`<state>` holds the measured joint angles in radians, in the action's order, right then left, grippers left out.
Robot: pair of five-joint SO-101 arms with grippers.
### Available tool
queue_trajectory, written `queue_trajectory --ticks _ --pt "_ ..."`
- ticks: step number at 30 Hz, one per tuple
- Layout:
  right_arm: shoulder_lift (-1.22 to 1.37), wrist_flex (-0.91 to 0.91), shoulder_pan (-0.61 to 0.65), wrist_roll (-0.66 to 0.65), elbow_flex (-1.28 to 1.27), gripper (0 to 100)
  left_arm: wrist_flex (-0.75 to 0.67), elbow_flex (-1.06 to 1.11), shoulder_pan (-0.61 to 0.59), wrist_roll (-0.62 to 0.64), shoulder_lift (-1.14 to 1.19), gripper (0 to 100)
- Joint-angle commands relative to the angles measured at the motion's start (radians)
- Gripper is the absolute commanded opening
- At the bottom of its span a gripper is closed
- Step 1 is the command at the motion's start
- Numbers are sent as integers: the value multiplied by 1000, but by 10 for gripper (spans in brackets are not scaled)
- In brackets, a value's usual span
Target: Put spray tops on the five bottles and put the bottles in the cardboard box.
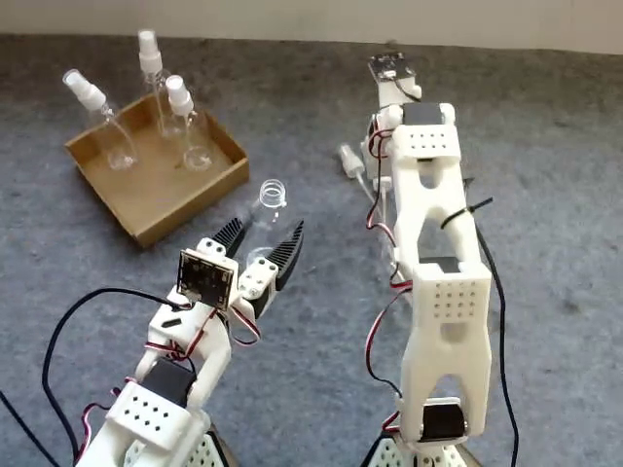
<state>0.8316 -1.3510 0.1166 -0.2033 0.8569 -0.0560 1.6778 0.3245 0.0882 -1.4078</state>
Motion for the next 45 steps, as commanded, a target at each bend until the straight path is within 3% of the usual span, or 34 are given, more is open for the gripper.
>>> queue_trajectory --ticks 1,7,17,22,45 --pt "56 -5 12 14 185 224 -23 27 12 -11 -19 64" --pt "196 -5 13 14 344 224 -23 27 15 -9 -16 64" --pt "355 2 12 6 401 215 -23 27 8 -9 -16 64" --pt "364 2 10 5 430 122 34 27 15 -9 -24 65" --pt "340 -73 4 5 460 30 38 27 8 -9 -24 66"
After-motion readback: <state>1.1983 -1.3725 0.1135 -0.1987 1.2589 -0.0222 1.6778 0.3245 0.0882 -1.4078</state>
